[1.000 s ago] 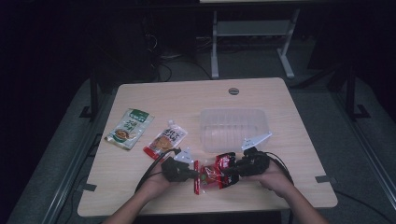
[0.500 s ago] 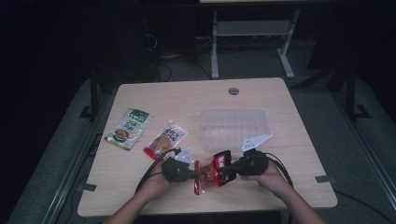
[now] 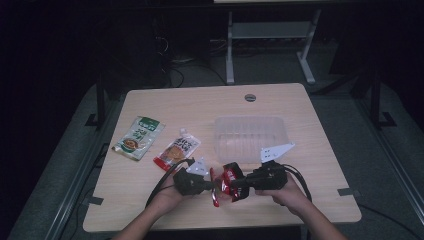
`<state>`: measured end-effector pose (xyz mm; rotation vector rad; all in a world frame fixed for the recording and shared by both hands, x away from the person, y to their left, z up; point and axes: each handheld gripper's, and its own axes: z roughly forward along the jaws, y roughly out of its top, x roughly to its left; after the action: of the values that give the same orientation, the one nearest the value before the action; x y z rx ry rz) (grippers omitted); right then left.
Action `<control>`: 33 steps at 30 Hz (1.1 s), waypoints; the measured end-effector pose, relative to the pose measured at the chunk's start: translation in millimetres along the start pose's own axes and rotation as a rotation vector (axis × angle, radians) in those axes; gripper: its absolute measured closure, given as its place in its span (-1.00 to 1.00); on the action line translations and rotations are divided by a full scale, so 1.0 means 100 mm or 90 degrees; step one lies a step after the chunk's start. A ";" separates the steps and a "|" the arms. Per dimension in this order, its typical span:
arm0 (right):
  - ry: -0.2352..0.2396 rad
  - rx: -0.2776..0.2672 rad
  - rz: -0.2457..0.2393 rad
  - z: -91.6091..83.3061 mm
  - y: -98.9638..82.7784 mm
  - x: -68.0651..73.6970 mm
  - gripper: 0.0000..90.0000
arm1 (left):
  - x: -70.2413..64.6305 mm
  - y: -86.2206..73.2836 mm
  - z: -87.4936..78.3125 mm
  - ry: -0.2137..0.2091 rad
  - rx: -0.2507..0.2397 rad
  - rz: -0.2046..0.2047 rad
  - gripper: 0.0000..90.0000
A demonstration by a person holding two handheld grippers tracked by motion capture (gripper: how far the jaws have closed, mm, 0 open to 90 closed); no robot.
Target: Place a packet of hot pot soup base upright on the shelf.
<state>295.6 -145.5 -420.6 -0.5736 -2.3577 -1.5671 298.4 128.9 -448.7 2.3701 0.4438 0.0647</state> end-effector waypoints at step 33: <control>-0.033 -0.079 -0.027 -0.29 0.14 0.11 1.00 | -0.01 -0.03 -0.26 0.019 -0.042 0.009 0.99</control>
<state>292.0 -165.6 -393.4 -0.6015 -2.3362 -1.7466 292.2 147.1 -431.4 2.3109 0.4330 0.1195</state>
